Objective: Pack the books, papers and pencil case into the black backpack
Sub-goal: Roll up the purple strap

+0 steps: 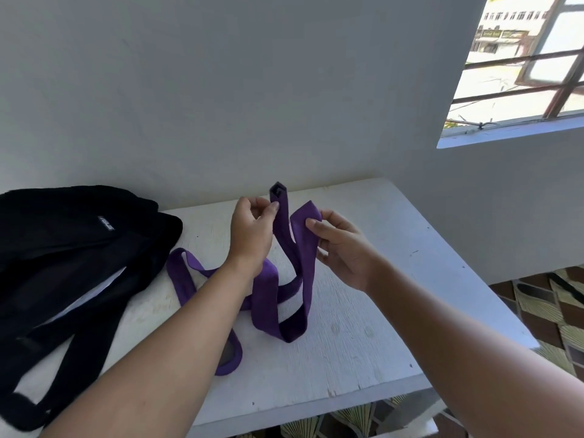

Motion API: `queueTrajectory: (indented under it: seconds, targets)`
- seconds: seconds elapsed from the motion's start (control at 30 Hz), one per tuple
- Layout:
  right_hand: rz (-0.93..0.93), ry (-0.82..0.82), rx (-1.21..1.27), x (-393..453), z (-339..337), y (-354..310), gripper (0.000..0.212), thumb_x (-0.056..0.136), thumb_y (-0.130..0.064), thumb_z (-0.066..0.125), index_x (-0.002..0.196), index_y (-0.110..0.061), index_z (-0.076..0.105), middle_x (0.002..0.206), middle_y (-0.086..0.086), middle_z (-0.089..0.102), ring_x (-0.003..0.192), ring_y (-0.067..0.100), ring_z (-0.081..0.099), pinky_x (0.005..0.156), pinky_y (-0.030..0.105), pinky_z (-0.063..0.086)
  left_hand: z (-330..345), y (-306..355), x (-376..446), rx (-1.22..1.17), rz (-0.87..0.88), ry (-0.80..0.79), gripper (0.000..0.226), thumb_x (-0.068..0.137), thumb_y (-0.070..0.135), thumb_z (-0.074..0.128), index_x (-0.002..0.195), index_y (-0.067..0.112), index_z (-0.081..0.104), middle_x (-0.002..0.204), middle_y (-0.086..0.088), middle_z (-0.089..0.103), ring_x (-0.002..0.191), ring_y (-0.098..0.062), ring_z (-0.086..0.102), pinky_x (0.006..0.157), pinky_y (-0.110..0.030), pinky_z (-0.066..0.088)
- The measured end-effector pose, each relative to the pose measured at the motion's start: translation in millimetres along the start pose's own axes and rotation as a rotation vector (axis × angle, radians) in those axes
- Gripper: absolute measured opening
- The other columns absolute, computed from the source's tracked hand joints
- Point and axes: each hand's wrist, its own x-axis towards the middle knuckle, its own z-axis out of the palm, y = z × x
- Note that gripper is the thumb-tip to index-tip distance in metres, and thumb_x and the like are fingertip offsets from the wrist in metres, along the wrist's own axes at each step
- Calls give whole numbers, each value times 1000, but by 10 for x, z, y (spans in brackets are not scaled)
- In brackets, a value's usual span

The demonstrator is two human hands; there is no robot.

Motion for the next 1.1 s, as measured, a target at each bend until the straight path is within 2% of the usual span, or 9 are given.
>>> queueTrajectory:
  seconds: [0.13,0.23,0.33,0.43,0.53,0.7,0.87,0.97,1.1]
  targets:
    - [-18,7,13,53,54,-10,10,96,-13,70,103,-20,68,99,2,72,87,15,66,94,36,45,20,112,-25,61,114,-174,30,88,6,76,113,20,64,96,-5,76,85,-11,72,78,-28,59]
    - [-65,71,24,95,95,-20,9,98,-12,68,105,-17,67,95,1,73,81,12,67,83,27,52,68,158,-78,12,108,-248,21,89,1,72,101,17,79,93,-9,79,92,-27,75,92,-47,60]
    - [-107,159,25,147,106,-39,10,97,-9,70,105,-14,67,89,0,72,75,10,67,73,24,53,88,158,-141,-54,29,-223,22,91,-1,68,87,17,80,90,-12,77,85,-28,73,90,-53,60]
    - [-114,162,-4,163,99,-47,12,95,-8,72,106,-10,69,83,0,73,72,10,68,69,22,54,113,190,-201,-159,-52,-290,11,97,0,62,99,3,73,88,-16,75,83,-29,73,82,-48,62]
    - [-136,191,0,183,121,-38,19,90,-6,78,106,-8,68,90,7,76,79,15,71,70,23,57,128,259,-215,-290,-157,-353,21,103,7,53,114,-7,65,102,-23,75,91,-30,73,86,-43,61]
    - [-172,355,-140,271,152,-25,49,82,-19,89,119,-10,59,90,7,70,76,15,71,69,28,58,168,254,-228,-248,-95,-312,11,100,4,61,108,4,68,100,-16,76,94,-27,73,89,-41,59]
    - [54,-23,-282,175,160,-1,38,96,-35,72,125,-11,63,105,7,75,98,26,72,87,37,55,191,451,-154,-388,-123,-149,4,98,8,65,94,10,66,75,-6,67,62,-16,63,57,-28,47]
    - [-31,-109,-396,161,243,3,13,103,-24,64,109,-13,70,90,7,75,81,24,73,79,36,58,90,464,9,-415,-121,-7,14,93,16,74,83,15,64,71,-1,62,60,-12,56,55,-26,45]
    - [-109,-47,-366,224,395,-105,16,103,-22,66,108,-7,70,86,5,72,70,19,68,68,31,57,-56,457,-131,-461,-391,-383,35,91,53,69,91,18,65,73,4,58,62,-13,58,61,-27,43]
